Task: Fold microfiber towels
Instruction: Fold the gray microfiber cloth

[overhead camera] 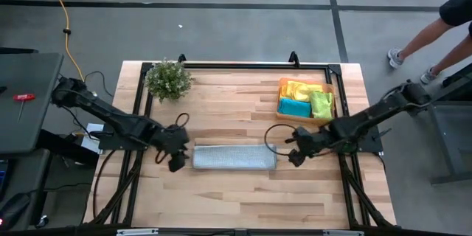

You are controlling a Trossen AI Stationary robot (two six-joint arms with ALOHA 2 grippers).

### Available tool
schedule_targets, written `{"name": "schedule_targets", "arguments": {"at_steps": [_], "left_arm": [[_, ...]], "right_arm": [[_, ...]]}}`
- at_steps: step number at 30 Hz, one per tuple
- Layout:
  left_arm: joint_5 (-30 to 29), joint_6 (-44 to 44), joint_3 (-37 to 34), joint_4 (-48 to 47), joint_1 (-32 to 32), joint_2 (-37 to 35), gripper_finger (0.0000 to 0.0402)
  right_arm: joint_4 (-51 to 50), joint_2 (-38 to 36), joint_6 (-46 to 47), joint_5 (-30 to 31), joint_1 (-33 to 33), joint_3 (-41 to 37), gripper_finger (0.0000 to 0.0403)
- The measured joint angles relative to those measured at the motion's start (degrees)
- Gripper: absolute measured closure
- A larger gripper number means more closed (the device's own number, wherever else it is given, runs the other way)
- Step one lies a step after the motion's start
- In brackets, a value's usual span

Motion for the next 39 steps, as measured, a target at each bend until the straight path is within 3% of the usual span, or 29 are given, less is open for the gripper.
{"name": "schedule_targets", "arguments": {"at_steps": [4, 8, 11, 22, 39], "left_arm": [[-1.2, -9.0, -5.5, 3.5, -4.3, -4.0, 0.0225], [-2.3, -16.5, -8.0, 4.3, -6.7, -4.3, 0.0225], [-2.4, -18.9, -8.8, 4.6, -7.5, -3.8, 0.0225], [-3.1, -18.8, -8.8, 4.4, -7.7, -3.1, 0.0225], [-9.1, -16.7, -8.8, 4.2, -7.7, -3.1, 0.0225]], "right_arm": [[14.7, -1.8, 17.5, 4.4, 3.2, -8.6, 0.0142], [26.0, 1.4, 23.9, 10.6, 4.0, -13.2, 0.0142], [30.4, 5.1, 25.0, 13.4, 3.4, -13.6, 0.0142], [47.2, 19.0, 24.1, 13.2, 1.2, -13.2, 0.0142], [49.6, 22.6, 29.5, 10.6, -2.0, -12.9, 0.0142]]}}
